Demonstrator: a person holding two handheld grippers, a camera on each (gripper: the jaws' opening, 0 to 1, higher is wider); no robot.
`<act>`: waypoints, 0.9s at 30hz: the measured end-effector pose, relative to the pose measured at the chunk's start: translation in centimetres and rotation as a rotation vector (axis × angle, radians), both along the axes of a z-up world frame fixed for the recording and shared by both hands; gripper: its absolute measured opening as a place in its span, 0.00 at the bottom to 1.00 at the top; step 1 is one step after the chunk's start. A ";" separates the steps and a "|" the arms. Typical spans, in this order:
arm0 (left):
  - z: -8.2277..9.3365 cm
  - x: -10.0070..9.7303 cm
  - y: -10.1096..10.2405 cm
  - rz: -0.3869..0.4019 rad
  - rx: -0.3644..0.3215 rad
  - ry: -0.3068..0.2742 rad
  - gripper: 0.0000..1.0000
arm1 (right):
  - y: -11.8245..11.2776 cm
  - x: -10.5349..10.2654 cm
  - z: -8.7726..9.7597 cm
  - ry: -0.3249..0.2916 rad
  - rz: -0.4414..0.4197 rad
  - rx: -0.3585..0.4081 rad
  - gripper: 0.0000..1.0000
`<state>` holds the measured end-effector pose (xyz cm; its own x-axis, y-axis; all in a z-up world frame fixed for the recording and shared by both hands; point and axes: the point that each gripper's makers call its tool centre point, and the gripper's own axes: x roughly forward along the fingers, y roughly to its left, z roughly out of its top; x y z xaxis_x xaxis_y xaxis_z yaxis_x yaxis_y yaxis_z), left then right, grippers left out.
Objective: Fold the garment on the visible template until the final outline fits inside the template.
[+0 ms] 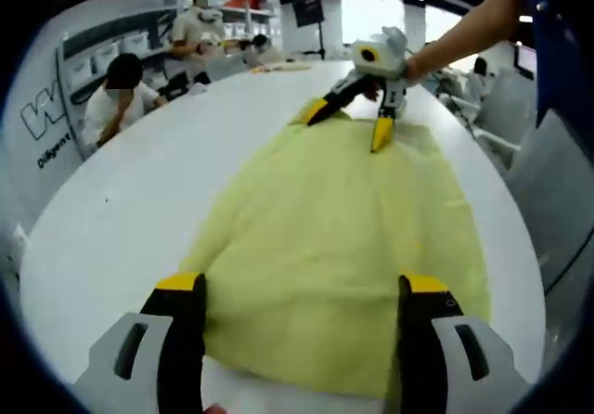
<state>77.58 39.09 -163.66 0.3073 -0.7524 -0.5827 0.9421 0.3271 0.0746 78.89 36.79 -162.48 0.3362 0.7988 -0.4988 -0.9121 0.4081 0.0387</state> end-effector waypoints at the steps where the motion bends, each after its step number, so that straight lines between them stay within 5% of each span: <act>1: -0.5 0.2 -0.3 0.004 0.011 -0.001 0.83 | 0.3 -0.1 -0.1 0.003 0.007 -0.003 0.75; 5: -1.5 0.9 -0.7 0.010 0.024 -0.004 0.86 | 1.1 0.8 -1.8 0.018 -0.004 0.004 0.78; 13: -5.5 0.0 1.5 -0.032 0.171 0.065 0.89 | -0.6 -0.5 -6.2 0.051 0.046 -0.180 0.85; 15: -4.7 0.1 1.3 -0.007 0.074 0.081 0.92 | -1.0 -0.7 -6.7 0.017 0.071 -0.193 0.95; 17: -4.6 0.3 1.7 0.005 0.069 0.059 0.96 | -1.1 -0.7 -6.4 -0.055 0.105 -0.185 0.99; 20: -4.2 -0.6 2.2 -0.004 0.072 0.049 0.99 | -1.9 -0.7 -6.1 -0.019 0.031 -0.119 0.99; 27: -4.0 -0.9 3.9 0.028 0.021 0.066 0.99 | -5.1 -0.6 -6.1 -0.020 -0.010 -0.126 0.99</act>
